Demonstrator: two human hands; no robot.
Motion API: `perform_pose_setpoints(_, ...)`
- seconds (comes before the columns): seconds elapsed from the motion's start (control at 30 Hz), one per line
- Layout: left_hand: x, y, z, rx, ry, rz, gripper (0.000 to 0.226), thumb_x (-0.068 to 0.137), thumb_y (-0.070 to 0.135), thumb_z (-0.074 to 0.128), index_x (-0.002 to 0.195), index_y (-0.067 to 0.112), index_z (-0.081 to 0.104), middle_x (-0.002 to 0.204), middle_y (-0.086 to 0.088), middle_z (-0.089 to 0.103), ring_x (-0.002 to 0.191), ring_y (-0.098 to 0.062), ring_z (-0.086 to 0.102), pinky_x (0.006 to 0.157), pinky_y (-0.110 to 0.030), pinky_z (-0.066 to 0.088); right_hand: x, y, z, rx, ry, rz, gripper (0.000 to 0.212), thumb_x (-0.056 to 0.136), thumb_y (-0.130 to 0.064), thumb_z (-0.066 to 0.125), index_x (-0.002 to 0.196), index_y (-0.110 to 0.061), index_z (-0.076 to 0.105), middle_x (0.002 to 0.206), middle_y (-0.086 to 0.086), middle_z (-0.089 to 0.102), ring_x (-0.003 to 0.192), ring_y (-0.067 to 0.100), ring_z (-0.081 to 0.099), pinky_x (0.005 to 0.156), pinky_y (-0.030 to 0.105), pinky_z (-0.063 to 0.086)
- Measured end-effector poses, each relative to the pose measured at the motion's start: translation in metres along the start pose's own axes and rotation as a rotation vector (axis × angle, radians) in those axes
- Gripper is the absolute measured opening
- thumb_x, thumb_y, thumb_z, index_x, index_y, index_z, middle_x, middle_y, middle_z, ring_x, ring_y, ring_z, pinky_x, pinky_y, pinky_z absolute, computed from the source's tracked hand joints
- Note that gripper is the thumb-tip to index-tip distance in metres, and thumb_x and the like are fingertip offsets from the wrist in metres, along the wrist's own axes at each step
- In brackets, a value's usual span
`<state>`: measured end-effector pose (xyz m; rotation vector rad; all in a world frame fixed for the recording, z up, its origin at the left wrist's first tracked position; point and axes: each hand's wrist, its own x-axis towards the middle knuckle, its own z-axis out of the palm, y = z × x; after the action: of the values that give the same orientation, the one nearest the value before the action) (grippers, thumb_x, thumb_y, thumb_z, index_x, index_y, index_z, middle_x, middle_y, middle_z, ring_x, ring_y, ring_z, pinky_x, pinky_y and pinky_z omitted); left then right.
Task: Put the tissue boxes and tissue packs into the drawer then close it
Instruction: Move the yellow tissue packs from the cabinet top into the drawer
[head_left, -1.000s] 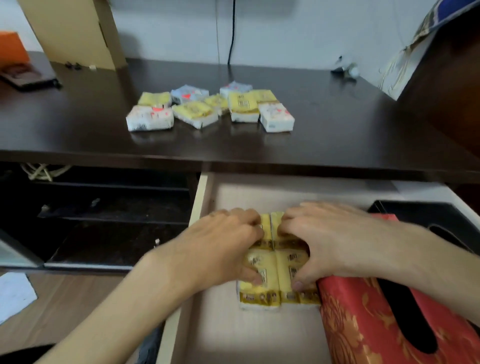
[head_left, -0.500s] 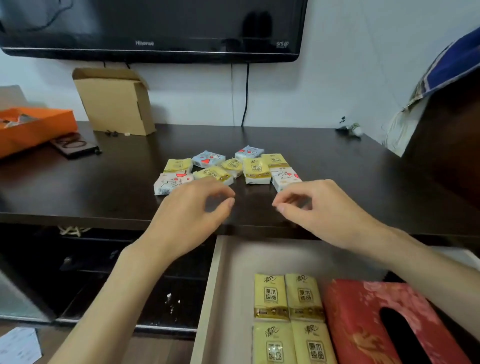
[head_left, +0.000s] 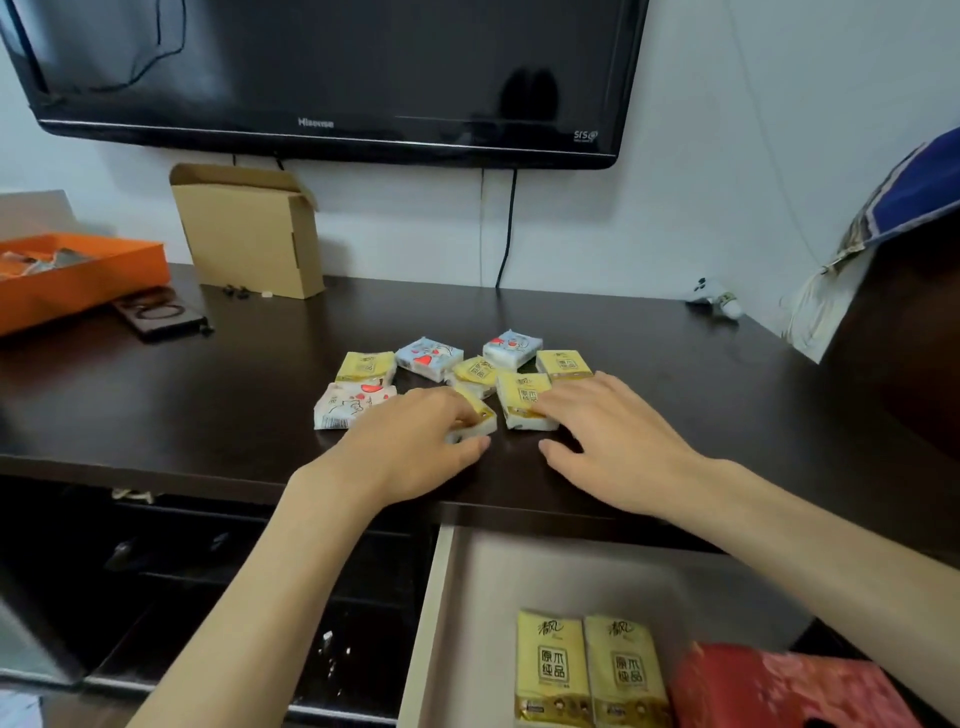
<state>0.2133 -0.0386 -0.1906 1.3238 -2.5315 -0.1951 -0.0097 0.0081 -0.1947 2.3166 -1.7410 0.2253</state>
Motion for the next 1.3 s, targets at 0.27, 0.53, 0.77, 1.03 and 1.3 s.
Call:
perform_pose_setpoints(0.27,-0.025,-0.003,0.011,-0.197,0.069,0.126,0.024,0.083,0.046,0.072,0.104,0.035,0.069,0.142,0.01,0.05,0.134,-0.009,0.04,0.1,-0.028,0.037,-0.025,-0.002,-0.019,0.21,-0.057,-0.007,0.024,0.087,-0.053,0.068,0.098,-0.034,0.057,0.139,-0.009,0.051,0.138,0.01,0.036,0.102,0.035,0.044)
perform_pose_setpoints(0.53,-0.027,0.002,0.011,-0.283,0.064,0.101,0.018,0.081,0.034,0.074,0.078,0.038,0.056,0.141,0.004,0.055,0.125,-0.019,0.053,0.096,-0.033,0.042,-0.003,0.0,-0.032,0.336,-0.243,0.058,0.026,0.079,-0.052,0.076,0.083,-0.033,0.058,0.121,0.001,0.066,0.113,0.026,0.061,0.096,0.049,0.05)
perform_pose_setpoints(0.77,-0.027,0.004,0.008,-0.302,0.044,0.171,0.017,0.083,0.028,0.074,0.079,0.036,0.059,0.109,0.006,0.062,0.107,-0.015,0.058,0.094,-0.044,0.047,-0.028,-0.007,-0.039,0.349,-0.177,0.02,0.03,0.074,-0.053,0.078,0.085,-0.028,0.064,0.107,-0.005,0.062,0.106,0.021,0.058,0.095,0.045,0.049)
perform_pose_setpoints(1.03,-0.034,0.006,0.013,-0.32,0.08,0.15,0.029,0.073,0.04,0.08,0.096,0.036,0.062,0.106,0.014,0.059,0.099,-0.009,0.057,0.075,-0.023,0.044,-0.072,-0.014,-0.042,0.422,-0.005,-0.01,0.054,0.075,-0.046,0.086,0.119,-0.023,0.063,0.118,-0.009,0.058,0.106,0.015,0.058,0.096,0.04,0.048)
perform_pose_setpoints(1.3,-0.062,0.02,0.005,-0.487,0.031,0.225,0.051,0.076,0.03,0.081,0.122,0.033,0.06,0.119,0.017,0.063,0.113,0.004,0.057,0.077,-0.006,0.045,-0.135,-0.019,-0.044,0.564,-0.039,0.121,0.086,0.069,-0.069,0.076,0.145,-0.037,0.053,0.128,-0.018,0.066,0.119,0.003,0.062,0.106,0.038,0.049)
